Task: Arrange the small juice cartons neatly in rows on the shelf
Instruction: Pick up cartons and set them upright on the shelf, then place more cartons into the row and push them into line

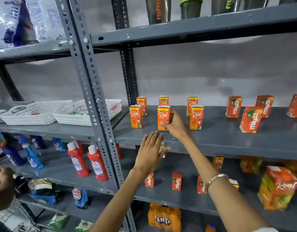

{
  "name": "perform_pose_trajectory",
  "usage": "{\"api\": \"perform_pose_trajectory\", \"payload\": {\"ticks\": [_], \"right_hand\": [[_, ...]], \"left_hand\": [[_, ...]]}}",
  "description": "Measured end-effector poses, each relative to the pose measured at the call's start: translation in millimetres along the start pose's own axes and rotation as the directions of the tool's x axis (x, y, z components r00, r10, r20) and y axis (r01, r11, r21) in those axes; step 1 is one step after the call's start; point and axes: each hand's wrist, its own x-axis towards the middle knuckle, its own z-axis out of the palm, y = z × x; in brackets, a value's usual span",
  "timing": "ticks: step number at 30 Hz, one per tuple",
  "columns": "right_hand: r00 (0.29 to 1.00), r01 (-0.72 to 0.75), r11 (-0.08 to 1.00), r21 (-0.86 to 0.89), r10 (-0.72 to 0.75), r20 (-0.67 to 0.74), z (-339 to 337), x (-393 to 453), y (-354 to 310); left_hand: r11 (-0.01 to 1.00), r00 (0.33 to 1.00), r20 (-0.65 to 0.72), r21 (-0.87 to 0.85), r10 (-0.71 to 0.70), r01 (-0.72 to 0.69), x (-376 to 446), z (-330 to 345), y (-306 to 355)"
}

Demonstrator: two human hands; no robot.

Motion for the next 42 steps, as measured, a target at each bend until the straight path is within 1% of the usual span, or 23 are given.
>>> {"api": "perform_pose_trajectory", "payload": {"ticks": [2,5,8,12,16,17,19,20,22,24,26,29,31,34,38,40,42], "right_hand": [[0.999,-0.024,0.999,-0.037,0.023,-0.030,8.0,9.7,5.7],[0.999,-0.027,0.997,-0.071,0.025,-0.036,12.5,19.7,9.5],[1.000,-0.020,0.996,-0.086,0.018,-0.018,11.0,23.9,9.9],[0.999,-0.018,0.993,-0.116,0.024,0.045,11.6,20.6,13.4],[0.998,-0.020,0.989,-0.147,0.029,0.060,5.4,9.7,12.5],[0.998,-0.023,0.989,-0.145,0.030,0.050,1.2,3.6,14.0],[1.000,-0.009,0.997,-0.076,0.011,0.024,-14.7,-16.6,18.1],[1.000,0.025,0.999,-0.044,-0.024,0.009,-23.9,-30.4,19.0],[0.991,0.105,0.994,-0.039,-0.108,-0.075,-55.5,-61.3,23.1],[0.968,0.151,0.986,-0.076,-0.164,-0.192,-98.8,-93.8,31.0],[0.945,0.144,0.984,-0.103,-0.168,-0.282,-138.0,-116.1,41.2],[0.883,0.105,0.983,-0.148,-0.161,-0.441,-212.1,-138.7,63.5],[0.842,0.076,0.978,-0.193,-0.167,-0.513,-263.8,-147.7,77.0],[0.812,0.007,0.960,-0.278,-0.168,-0.559,-354.2,-161.0,99.3],[0.806,-0.050,0.921,-0.387,-0.191,-0.560,-457.5,-169.5,123.7],[0.794,-0.117,0.877,-0.466,-0.199,-0.575,-505.3,-166.0,138.8],[0.781,-0.226,0.801,-0.554,-0.191,-0.594,-548.3,-160.8,150.5]], "left_hand": [[1.000,1.000,-0.016,-0.006,0.012,-0.012,-1.3,2.5,-3.2],[0.999,0.999,-0.036,-0.011,0.038,-0.039,-1.8,3.9,-7.4],[0.999,0.998,-0.048,-0.024,0.038,-0.039,-1.8,4.8,-9.3],[0.999,0.998,-0.063,-0.044,0.023,-0.026,-3.8,4.8,-9.2],[0.999,0.998,-0.061,-0.037,0.014,-0.016,-4.8,5.0,-12.7],[0.999,0.998,-0.058,-0.029,0.013,-0.014,-5.1,5.8,-14.1],[1.000,0.997,-0.071,-0.010,0.006,-0.007,-5.6,9.1,-13.5],[1.000,0.996,-0.087,0.000,-0.006,0.006,-7.5,10.0,-13.1],[1.000,0.995,-0.102,0.015,0.001,0.001,-6.7,12.0,-2.1],[0.998,0.993,-0.103,0.025,0.056,-0.054,-2.6,17.7,24.5],[0.995,0.991,-0.082,0.009,0.103,-0.103,3.5,21.2,55.4],[0.979,0.978,-0.068,-0.036,0.196,-0.199,19.6,34.7,131.8],[0.966,0.968,-0.075,-0.079,0.241,-0.247,33.5,42.9,190.9],[0.951,0.958,-0.098,-0.128,0.271,-0.282,52.6,57.6,287.5],[0.949,0.964,-0.051,-0.170,0.262,-0.267,74.2,74.5,387.2],[0.947,0.957,-0.026,-0.141,0.288,-0.289,80.1,84.9,425.1],[0.953,0.960,-0.014,-0.122,0.278,-0.278,83.4,93.2,453.1]]}}
